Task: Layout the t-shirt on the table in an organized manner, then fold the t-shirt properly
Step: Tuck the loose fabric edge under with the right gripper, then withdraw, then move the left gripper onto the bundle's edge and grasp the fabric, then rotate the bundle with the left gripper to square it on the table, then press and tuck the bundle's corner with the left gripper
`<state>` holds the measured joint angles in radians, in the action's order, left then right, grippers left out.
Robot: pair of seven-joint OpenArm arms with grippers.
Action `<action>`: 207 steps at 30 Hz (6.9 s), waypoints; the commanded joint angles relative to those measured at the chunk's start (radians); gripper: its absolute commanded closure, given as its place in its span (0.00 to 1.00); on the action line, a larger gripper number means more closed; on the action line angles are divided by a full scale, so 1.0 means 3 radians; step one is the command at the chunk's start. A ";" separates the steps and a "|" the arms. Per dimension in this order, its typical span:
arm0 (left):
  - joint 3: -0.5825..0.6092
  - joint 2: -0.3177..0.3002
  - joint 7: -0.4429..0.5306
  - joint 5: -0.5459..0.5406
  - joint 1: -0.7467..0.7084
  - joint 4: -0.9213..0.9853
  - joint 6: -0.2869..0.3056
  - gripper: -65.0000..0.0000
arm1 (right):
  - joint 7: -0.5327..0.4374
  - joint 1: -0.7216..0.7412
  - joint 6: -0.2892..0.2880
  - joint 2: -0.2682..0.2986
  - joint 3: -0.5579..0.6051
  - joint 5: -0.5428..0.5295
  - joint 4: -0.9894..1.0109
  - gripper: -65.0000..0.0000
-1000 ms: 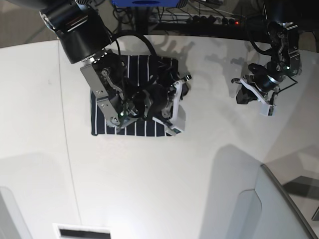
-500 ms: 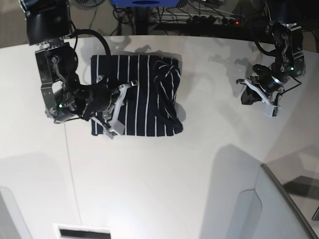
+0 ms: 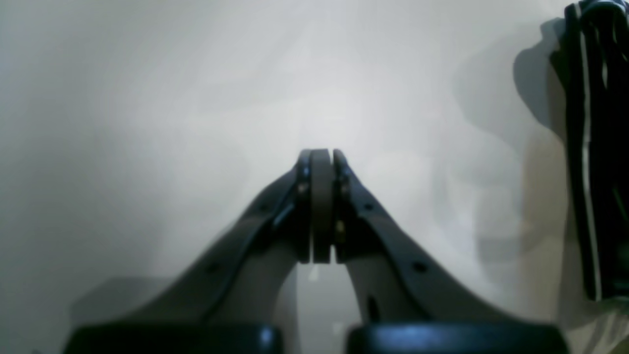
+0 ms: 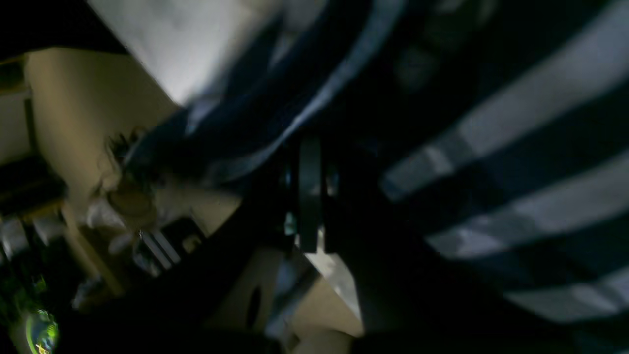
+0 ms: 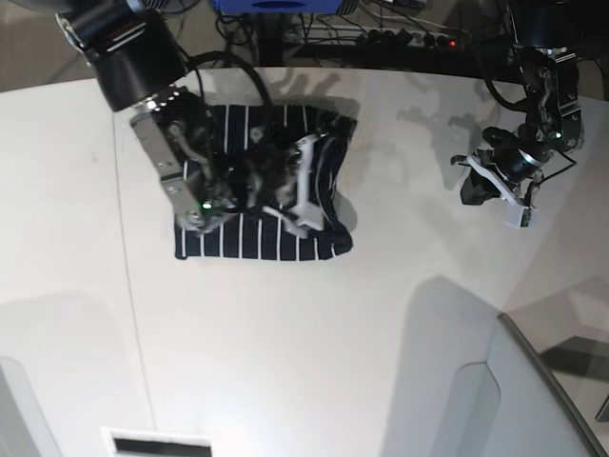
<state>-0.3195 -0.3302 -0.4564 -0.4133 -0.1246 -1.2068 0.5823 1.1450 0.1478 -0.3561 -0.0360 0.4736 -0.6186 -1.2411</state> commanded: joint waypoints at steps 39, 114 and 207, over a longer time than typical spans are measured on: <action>0.0019 -0.0089 0.0061 -0.0042 -0.0002 0.0010 0.0020 1.00 | -0.1395 0.0717 -0.0268 0.0061 -0.0405 -0.0063 0.1071 1.00; 0.2806 -0.0053 -0.0921 -0.0722 0.1620 0.0343 0.0386 1.00 | -0.1190 -0.1032 -0.0278 0.0992 -0.2747 -0.0053 -0.0765 1.00; 0.4571 0.0939 0.1422 0.2766 0.2535 0.1652 0.0386 1.00 | -0.1180 -0.1089 -0.0268 0.0977 -0.2727 -0.0048 -0.0740 1.00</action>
<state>1.0546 -0.0429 0.0078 0.3923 0.6174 -0.7074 0.6888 0.8085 -0.1921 -0.4343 0.2432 -0.3405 -0.6209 -1.4487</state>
